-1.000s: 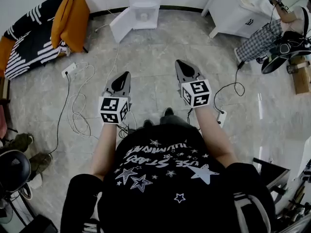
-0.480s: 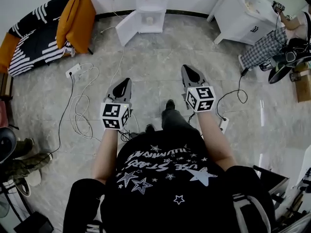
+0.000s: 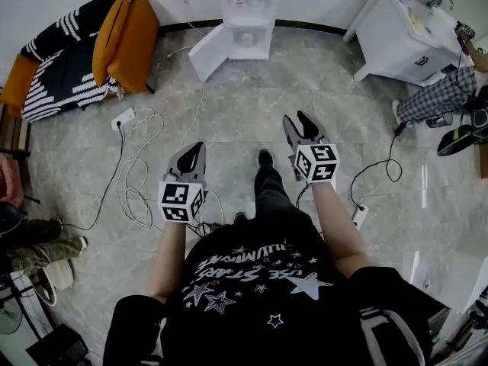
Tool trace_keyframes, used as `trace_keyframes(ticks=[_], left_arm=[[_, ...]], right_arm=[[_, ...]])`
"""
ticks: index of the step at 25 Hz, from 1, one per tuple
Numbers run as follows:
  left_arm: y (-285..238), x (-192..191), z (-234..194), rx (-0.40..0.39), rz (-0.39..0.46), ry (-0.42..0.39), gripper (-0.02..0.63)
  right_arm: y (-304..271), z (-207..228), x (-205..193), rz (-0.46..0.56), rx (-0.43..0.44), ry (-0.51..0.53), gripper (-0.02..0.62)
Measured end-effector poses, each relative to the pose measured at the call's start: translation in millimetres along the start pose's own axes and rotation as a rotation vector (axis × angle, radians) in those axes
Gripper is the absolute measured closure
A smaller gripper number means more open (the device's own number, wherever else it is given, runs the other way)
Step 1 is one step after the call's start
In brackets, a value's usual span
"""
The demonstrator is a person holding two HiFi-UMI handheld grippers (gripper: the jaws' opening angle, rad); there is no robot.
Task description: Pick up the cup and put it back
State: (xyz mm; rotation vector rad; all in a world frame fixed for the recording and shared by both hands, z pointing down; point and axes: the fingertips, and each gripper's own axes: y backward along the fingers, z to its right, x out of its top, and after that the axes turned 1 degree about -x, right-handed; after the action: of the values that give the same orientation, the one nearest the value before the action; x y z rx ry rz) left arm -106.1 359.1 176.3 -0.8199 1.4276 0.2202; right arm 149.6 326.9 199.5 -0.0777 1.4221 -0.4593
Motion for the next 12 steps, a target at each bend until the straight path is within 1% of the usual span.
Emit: trace_keyframes(ticks=[3, 6, 9, 12], left_arm=[[-50, 6, -19, 0.033, -0.046, -0.009, 0.597], [-104, 14, -44, 0.093, -0.083, -0.018, 0.597], [-153, 33, -62, 0.132, -0.093, -0.025, 0.597], [-190, 57, -76, 0.175, -0.077, -0.007, 0.597]], right_arm=[[-48, 37, 3, -0.021, 0.002, -0.007, 0.403], [-95, 72, 5, -0.053, 0.011, -0.003, 0.386], [-133, 99, 13, -0.087, 0.05, 0.02, 0.359], [-163, 123, 20, -0.112, 0.092, 0.007, 0.331]])
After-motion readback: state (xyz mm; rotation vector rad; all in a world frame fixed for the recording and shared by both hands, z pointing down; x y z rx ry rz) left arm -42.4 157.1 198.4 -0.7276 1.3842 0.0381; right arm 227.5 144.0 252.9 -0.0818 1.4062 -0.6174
